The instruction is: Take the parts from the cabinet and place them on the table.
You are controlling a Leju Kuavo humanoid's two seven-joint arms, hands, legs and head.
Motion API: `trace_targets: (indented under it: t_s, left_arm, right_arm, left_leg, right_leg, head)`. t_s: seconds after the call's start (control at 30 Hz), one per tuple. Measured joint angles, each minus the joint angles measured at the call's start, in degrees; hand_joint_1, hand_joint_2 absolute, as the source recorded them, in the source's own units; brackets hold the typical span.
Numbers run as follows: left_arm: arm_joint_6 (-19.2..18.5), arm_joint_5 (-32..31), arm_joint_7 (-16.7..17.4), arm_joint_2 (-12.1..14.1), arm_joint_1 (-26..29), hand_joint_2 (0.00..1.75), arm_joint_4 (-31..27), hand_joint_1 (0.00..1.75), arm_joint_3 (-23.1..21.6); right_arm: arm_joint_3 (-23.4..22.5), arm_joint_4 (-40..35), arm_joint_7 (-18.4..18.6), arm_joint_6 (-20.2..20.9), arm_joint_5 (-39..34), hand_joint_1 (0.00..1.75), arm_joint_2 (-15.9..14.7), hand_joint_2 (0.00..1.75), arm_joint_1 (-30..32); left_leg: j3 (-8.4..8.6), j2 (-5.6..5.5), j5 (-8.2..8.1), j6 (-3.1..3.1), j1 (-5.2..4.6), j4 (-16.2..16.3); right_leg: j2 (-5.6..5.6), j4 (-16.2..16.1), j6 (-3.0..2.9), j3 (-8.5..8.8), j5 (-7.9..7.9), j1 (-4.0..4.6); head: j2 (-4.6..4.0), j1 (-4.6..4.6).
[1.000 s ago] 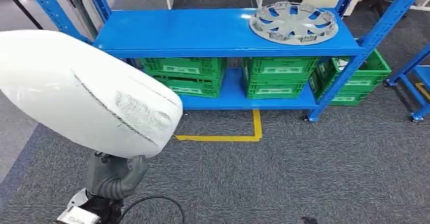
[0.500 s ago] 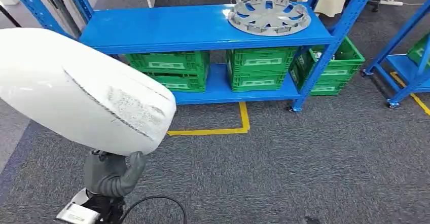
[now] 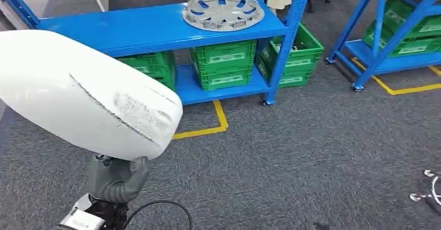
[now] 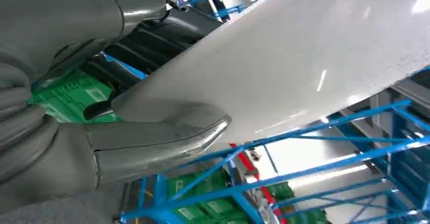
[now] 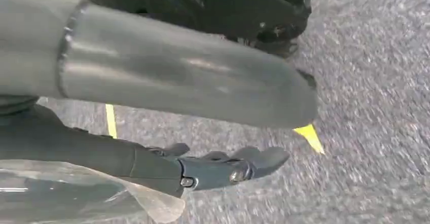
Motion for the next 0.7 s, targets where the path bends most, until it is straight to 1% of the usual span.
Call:
trace_targets:
  t_s: [0.03,0.07,0.1,0.13,0.17,0.2,0.23,0.27,0.3,0.33,0.37,0.4,0.43,0.47,0.5,0.53,0.57,0.6,0.63,0.67,0.7]
  left_arm:
    - [-0.02,-0.02,0.0,-0.07,-0.21,1.75,0.0,1.75,-0.02]
    - [-0.04,-0.04,0.0,-0.18,-0.28,1.75,0.0,1.75,-0.02]
    - [-0.07,-0.04,0.02,-0.18,-0.27,1.75,0.0,1.75,-0.02]
    - [-0.07,-0.07,0.0,-0.22,-0.26,1.75,0.02,1.75,0.0]
    - [-0.07,-0.07,0.0,-0.22,-0.11,1.75,0.02,1.75,0.02]
    - [-0.07,-0.04,0.0,-0.17,-0.03,1.75,0.02,1.75,0.07]
    - [-0.07,-0.04,0.0,-0.17,-0.02,1.75,0.02,1.75,0.11]
    - [-0.15,-0.04,0.0,-0.17,-0.02,1.75,0.04,1.75,0.09]
    - [-0.28,-0.04,0.0,-0.17,-0.03,1.75,0.04,1.75,0.11]
    - [-0.46,-0.07,0.0,-0.17,-0.08,1.75,0.04,1.75,0.11]
    - [-0.61,-0.07,0.02,-0.2,-0.13,1.75,0.07,1.75,0.11]
    - [-0.68,-0.07,0.0,-0.2,-0.16,1.75,0.04,1.75,0.13]
    - [-0.85,-0.07,0.0,-0.18,-0.13,1.75,0.04,1.75,0.24]
    - [-0.94,-0.07,0.0,-0.17,-0.17,1.75,0.07,1.75,0.35]
    - [-0.96,-0.07,0.0,-0.17,-0.27,1.75,0.09,1.75,0.39]
    - [-1.05,-0.09,0.0,-0.17,-0.33,1.75,0.11,1.75,0.39]
    - [-1.11,-0.09,0.0,-0.22,-0.37,1.75,0.09,1.75,0.39]
    - [-1.16,-0.09,0.0,-0.22,-0.47,1.75,0.11,1.75,0.44]
    - [-1.18,-0.11,0.0,-0.22,-0.43,1.75,0.11,1.75,0.5]
    - [-1.22,-0.09,0.0,-0.22,-0.34,1.75,0.17,1.75,0.57]
    - [-1.4,-0.09,0.0,-0.2,-0.27,1.75,0.26,1.75,0.72]
  right_arm:
    - [0.0,0.0,0.0,0.0,0.0,0.0,0.02,0.0,0.18]
    - [0.0,0.0,0.0,0.07,0.04,0.0,-0.09,0.0,0.34]
    - [0.0,0.0,0.0,0.07,0.07,0.0,-0.07,0.0,0.43]
    - [0.0,0.0,0.0,0.07,0.07,0.0,-0.07,0.0,0.37]
    - [0.0,0.0,0.0,0.07,0.07,0.0,-0.07,0.0,0.23]
    - [0.0,0.0,0.0,0.07,0.07,0.0,-0.07,0.0,0.12]
    - [0.0,0.0,0.0,0.11,0.07,0.0,-0.07,0.0,0.12]
    - [0.0,0.0,0.0,0.11,0.09,0.0,-0.07,0.0,0.19]
    - [0.0,0.0,0.0,0.11,0.18,0.0,-0.07,0.0,0.27]
    - [0.0,0.0,0.0,0.11,0.31,0.0,-0.09,0.0,0.38]
    - [0.0,0.0,0.0,0.11,0.37,0.0,-0.09,0.0,0.37]
    - [0.0,0.0,0.0,0.11,0.42,0.0,-0.09,0.0,0.25]
    - [0.02,0.0,0.02,0.22,0.46,0.0,-0.02,0.0,-0.07]
    - [0.02,0.0,0.07,0.26,0.46,0.0,-0.02,0.0,-0.18]
    - [0.02,0.0,0.15,0.35,0.48,0.0,-0.02,0.0,-0.03]
    - [0.02,0.0,0.24,0.37,0.48,0.0,-0.02,0.0,0.16]
    - [0.02,0.0,0.42,0.39,0.48,0.0,-0.02,0.0,0.29]
    - [0.0,0.0,0.5,0.39,0.48,0.0,0.0,0.0,0.39]
    - [0.0,0.0,0.52,0.39,0.48,0.0,0.0,0.0,0.34]
    - [0.0,0.0,0.55,0.39,0.48,0.0,0.0,0.0,0.14]
    - [0.0,0.0,0.57,0.39,0.48,0.0,0.09,0.0,0.02]
  left_leg:
    - [-0.02,0.69,-0.17,-0.01,-0.05,-0.56]
    - [-0.1,1.67,0.3,-0.13,0.77,-1.46]
    - [-0.18,2.34,0.54,0.0,0.74,-1.59]
    - [-0.41,3.03,0.73,0.27,0.74,-1.61]
    - [-0.58,3.86,0.79,0.24,0.71,-1.59]
    - [-0.72,4.72,0.88,0.25,0.68,-1.57]
    - [-0.88,5.68,0.94,0.22,0.68,-1.5]
    - [-0.95,6.47,1.0,0.17,0.7,-1.44]
    - [-0.96,7.14,1.01,0.13,0.73,-1.42]
    - [-0.95,7.92,0.98,0.04,0.77,-1.31]
    - [-0.93,8.55,0.92,-0.13,0.83,-1.2]
    - [-0.88,9.12,0.77,-0.46,0.79,-0.97]
    - [-1.08,9.61,0.58,-1.04,0.25,-0.58]
    - [-1.23,10.18,0.76,-1.38,0.11,-0.52]
    - [-1.25,10.77,0.84,-1.53,0.08,-0.47]
    - [-1.14,11.48,0.93,-1.72,0.17,-0.55]
    - [-1.07,11.9,0.75,-2.01,0.32,-0.5]
    - [-1.32,9.12,-0.41,-2.64,0.64,0.24]
    - [-2.22,6.65,-2.48,-2.71,0.76,2.6]
    - [-3.89,5.41,-5.13,-2.69,0.76,6.95]
    - [-5.96,4.81,-7.5,-2.68,0.7,11.95]
  right_leg:
    - [0.57,0.01,0.44,-0.45,0.3,-0.03]
    - [0.46,0.33,0.6,-1.13,0.06,0.22]
    - [-2.07,1.55,0.91,-2.07,-1.34,0.37]
    - [-4.25,5.21,1.29,-3.58,-3.78,0.28]
    - [-5.24,9.37,1.62,-5.36,-5.88,0.06]
    - [-5.71,13.86,1.96,-7.23,-7.87,-0.15]
    - [-5.91,17.74,2.33,-8.75,-9.15,-0.35]
    - [-6.01,18.39,2.55,-8.81,-8.86,-0.61]
    - [-6.2,16.75,2.77,-7.6,-7.48,-0.85]
    - [-6.68,12.17,2.96,-4.87,-5.05,-1.08]
    - [-7.67,6.73,3.06,-1.72,-2.77,-1.21]
    - [-9.94,1.61,3.13,1.23,-1.36,-1.22]
    - [-11.75,-0.22,2.87,2.35,-2.22,-0.44]
    - [-10.85,0.06,1.87,1.77,-1.96,-0.63]
    - [-10.28,0.18,1.54,1.43,-1.89,-0.58]
    - [-9.58,0.27,1.23,1.12,-1.86,-0.46]
    - [-8.91,0.09,0.68,1.1,-1.53,-0.54]
    - [-8.4,-0.06,0.13,1.01,-1.18,-0.77]
    - [-7.74,-0.05,-0.18,0.77,-0.99,-0.77]
    - [-7.07,-0.04,-0.55,0.51,-0.77,-0.73]
    - [-6.22,-0.02,-0.81,0.21,-0.59,-0.62]
  head:
    - [-0.02,0.02]
    - [0.0,0.04]
    - [-0.02,0.02]
    - [0.0,0.61]
    - [0.0,0.7]
    - [-0.02,0.61]
    - [0.0,0.66]
    - [-0.02,0.68]
    - [0.0,0.66]
    - [0.0,0.66]
    - [-0.02,0.68]
    - [0.0,0.72]
    - [-0.02,0.88]
    - [0.0,0.66]
    - [-0.02,0.46]
    - [-0.02,0.55]
    - [0.0,0.53]
    - [-0.02,0.42]
    - [0.0,0.35]
    - [0.0,0.26]
    - [-0.02,0.24]
